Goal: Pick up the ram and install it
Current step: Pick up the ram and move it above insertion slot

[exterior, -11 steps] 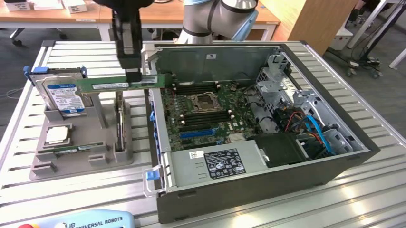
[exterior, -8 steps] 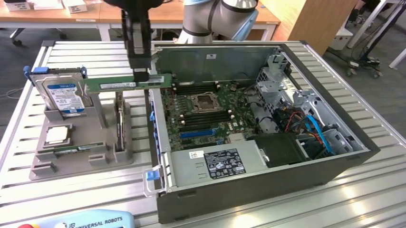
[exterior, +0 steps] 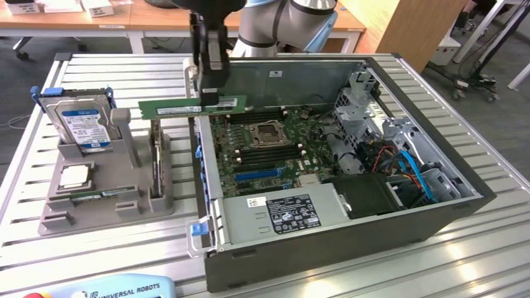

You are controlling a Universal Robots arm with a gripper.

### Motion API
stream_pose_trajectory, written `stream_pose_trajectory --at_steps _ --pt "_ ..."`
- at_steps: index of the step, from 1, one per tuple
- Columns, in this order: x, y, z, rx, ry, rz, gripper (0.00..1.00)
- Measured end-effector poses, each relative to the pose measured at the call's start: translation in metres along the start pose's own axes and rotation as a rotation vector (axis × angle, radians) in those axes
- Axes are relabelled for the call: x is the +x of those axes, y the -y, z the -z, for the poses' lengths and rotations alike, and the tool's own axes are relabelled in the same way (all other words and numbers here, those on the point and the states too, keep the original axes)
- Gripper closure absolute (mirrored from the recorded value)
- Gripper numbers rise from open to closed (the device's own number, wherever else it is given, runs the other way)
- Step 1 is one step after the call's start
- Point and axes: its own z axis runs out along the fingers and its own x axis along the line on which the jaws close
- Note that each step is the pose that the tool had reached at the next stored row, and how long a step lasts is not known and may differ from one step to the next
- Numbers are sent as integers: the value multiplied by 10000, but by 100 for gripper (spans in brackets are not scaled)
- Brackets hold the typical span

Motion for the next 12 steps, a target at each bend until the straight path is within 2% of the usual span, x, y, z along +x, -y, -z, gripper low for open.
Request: stream_pose_trajectory --at_steps 7,12 --pt "2 240 0 -7 0 1 89" --pt "3 448 -1 -20 0 1 89"
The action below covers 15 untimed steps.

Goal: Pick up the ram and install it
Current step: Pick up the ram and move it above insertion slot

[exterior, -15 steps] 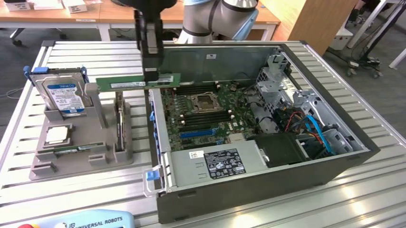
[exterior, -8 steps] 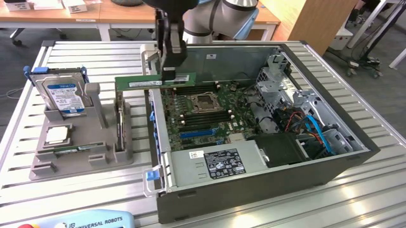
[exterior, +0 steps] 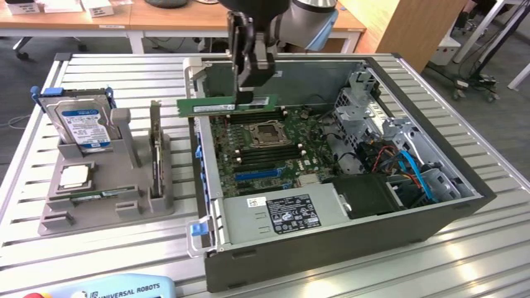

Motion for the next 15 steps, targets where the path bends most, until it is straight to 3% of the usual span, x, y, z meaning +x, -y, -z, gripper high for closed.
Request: stream_pose_trajectory --at_steps 15 --pt "4 611 -5 -45 0 -2 89"
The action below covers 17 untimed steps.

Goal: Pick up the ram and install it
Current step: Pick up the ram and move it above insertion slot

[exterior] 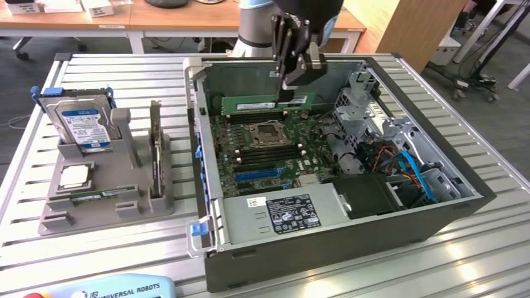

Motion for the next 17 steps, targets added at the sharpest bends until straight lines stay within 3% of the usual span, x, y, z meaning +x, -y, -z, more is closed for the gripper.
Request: stream_pose_trajectory --at_steps 3,17 --pt "1 124 -3 -6 1 1 89" --pt "4 550 -10 -23 1 1 89"
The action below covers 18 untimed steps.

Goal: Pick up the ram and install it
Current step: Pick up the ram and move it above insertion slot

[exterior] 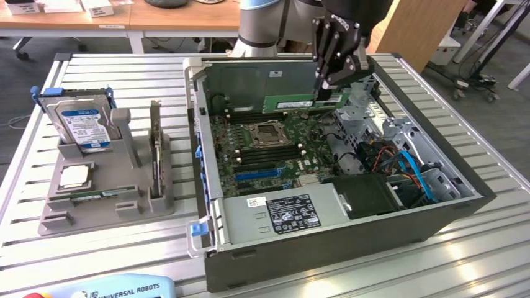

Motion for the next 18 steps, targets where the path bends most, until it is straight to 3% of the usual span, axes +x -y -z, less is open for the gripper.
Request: stream_pose_trajectory --at_steps 3,10,18 --pt "1 53 1 -3 -2 0 89" --pt "-8 56 -2 -2 0 0 89" --pt "-158 56 -30 -2 0 -1 89"
